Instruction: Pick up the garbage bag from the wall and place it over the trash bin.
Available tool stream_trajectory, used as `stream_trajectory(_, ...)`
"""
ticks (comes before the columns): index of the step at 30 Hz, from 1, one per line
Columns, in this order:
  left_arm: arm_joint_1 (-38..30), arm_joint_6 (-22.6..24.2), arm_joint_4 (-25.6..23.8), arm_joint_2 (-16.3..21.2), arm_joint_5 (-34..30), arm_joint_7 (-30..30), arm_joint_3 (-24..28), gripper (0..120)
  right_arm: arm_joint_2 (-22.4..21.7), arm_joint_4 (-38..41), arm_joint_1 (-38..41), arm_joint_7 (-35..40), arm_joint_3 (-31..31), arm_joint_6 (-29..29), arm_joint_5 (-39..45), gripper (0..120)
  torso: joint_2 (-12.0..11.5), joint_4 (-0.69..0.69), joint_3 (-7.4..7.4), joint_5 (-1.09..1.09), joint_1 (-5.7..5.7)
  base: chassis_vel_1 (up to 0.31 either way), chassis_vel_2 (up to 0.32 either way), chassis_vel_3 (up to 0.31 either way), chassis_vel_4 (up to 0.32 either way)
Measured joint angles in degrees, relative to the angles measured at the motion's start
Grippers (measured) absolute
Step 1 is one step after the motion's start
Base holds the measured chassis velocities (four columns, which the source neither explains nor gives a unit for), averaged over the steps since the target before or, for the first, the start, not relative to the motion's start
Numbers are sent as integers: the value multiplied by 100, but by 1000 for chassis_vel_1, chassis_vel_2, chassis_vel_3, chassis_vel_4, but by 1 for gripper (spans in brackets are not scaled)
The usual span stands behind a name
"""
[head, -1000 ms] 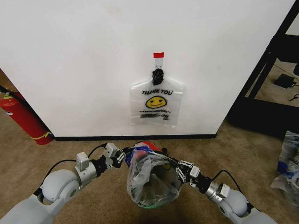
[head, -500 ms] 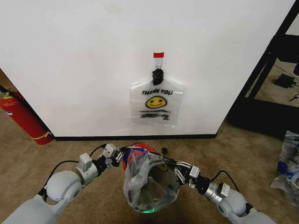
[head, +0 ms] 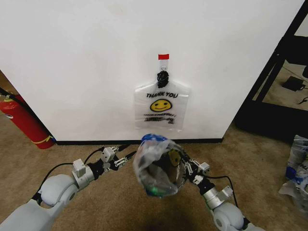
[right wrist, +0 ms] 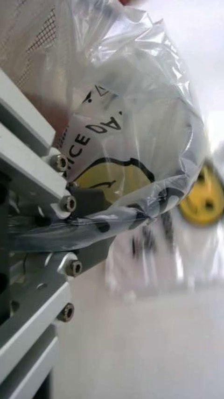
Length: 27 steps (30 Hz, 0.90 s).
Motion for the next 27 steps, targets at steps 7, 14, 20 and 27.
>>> stream_trajectory(7,8,-326,129,18,122,138,-85,74,76,-11,-24,635,-157,-182,302,0,0,0,0,-1,0,0,0,0,0)
stream_trajectory(14,41,-920,258,-79,111,997,-392,45,242,12,-66,2248,-302,-572,684,0,1,-1,0,0,0,0,0,0,0)
stream_trajectory(20,368,-825,-767,-645,160,-934,-385,24,626,194,-39,3916,-441,-781,464,0,1,1,0,0,0,0,0,0,0)
stream_trajectory(27,710,-467,-1425,-858,666,-1642,172,0,911,553,-133,4854,-649,-682,-173,0,1,0,0,0,-1,0,0,0,0)
